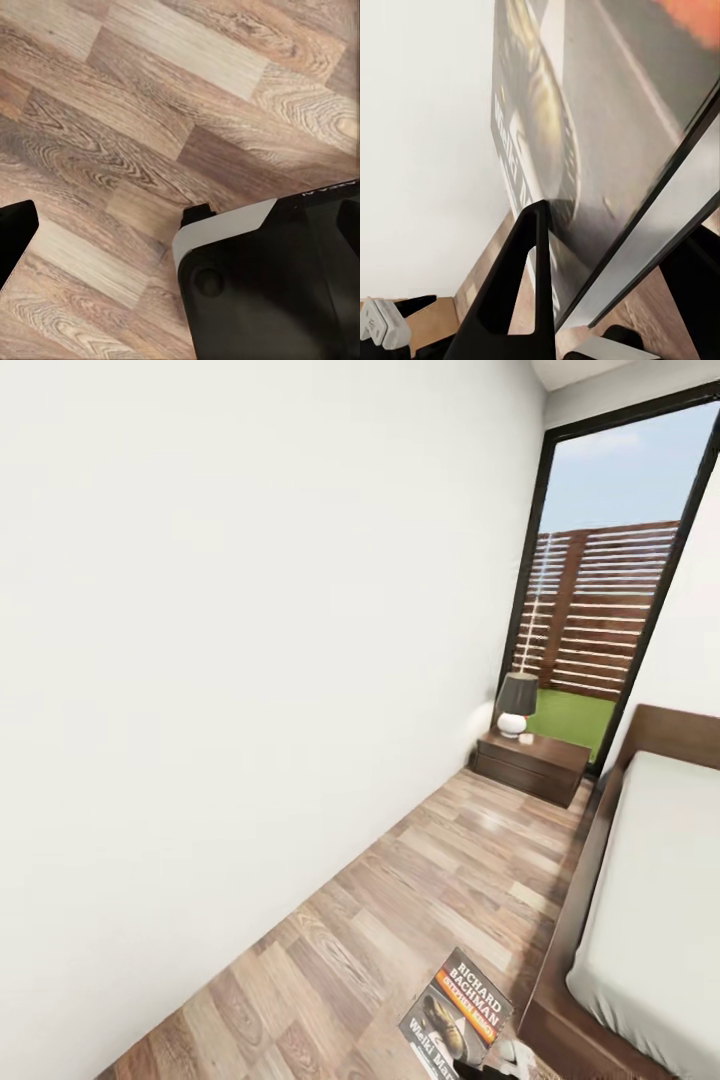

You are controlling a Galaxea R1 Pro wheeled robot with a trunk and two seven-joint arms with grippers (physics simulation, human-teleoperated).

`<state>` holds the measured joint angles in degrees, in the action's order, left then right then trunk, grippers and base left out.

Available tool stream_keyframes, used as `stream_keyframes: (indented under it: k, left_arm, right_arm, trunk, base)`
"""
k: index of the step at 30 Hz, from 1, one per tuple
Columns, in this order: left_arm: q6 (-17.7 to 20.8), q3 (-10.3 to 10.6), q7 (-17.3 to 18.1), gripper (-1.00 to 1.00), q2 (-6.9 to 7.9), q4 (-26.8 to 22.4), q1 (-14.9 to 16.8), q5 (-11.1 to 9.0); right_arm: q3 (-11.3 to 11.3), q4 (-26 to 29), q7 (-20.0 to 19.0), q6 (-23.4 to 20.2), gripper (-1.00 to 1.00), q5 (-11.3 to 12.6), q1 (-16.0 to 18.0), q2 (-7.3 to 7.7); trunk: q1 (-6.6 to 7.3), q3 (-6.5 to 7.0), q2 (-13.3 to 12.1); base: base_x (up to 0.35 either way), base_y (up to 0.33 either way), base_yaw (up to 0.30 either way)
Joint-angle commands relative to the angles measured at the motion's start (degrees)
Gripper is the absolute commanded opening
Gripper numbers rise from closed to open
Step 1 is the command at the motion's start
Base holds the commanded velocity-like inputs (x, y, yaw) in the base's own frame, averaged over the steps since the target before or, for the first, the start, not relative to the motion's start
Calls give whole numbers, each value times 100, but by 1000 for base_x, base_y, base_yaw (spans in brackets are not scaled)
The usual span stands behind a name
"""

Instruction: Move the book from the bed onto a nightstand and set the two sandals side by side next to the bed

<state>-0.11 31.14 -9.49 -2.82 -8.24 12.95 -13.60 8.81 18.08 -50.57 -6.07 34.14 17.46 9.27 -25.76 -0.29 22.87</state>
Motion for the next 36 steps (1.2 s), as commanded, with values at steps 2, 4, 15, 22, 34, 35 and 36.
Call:
stream_keyframes:
  k: [2, 4, 15, 22, 34, 35, 36]
  left_arm:
    - [0, 50, -26, 100, 1, -2, 2, -55]
    - [11, 50, -26, 100, 1, -2, 2, -51]
    - [268, 56, -37, 100, 8, -2, 2, -47]
    - [289, 67, -36, 100, 2, -2, 5, -31]
    - [356, 84, -35, 100, 1, -2, 6, -29]
    - [376, 86, -36, 100, 1, -2, 6, -29]
    - [385, 88, -36, 100, 1, -2, 6, -29]
  right_arm:
    - [18, 3, -14, -60, -100, 73, 3, 17]
    - [17, 3, -19, -60, -100, 74, 3, 28]
    - [15, 3, -32, -61, -100, 72, -5, 56]
    - [15, 3, -41, -61, -100, 75, -13, 83]
    - [15, 3, -47, -57, -100, 83, -14, 159]
    - [15, 3, -42, -55, -100, 83, -14, 161]
    - [15, 3, -41, -55, -100, 83, -14, 161]
  trunk:
    - [-2, -3, 5]
    - [-2, -3, 5]
    - [-2, -3, 5]
    - [-2, -3, 5]
    - [-2, -3, 5]
    - [-2, -3, 5]
    - [-2, -3, 5]
  base:
    - [0, 0, -296]
    - [24, 28, -296]
    - [174, 158, -296]
    - [265, 53, -296]
    - [281, 35, -222]
    - [293, 122, -45]
    - [293, 129, -36]
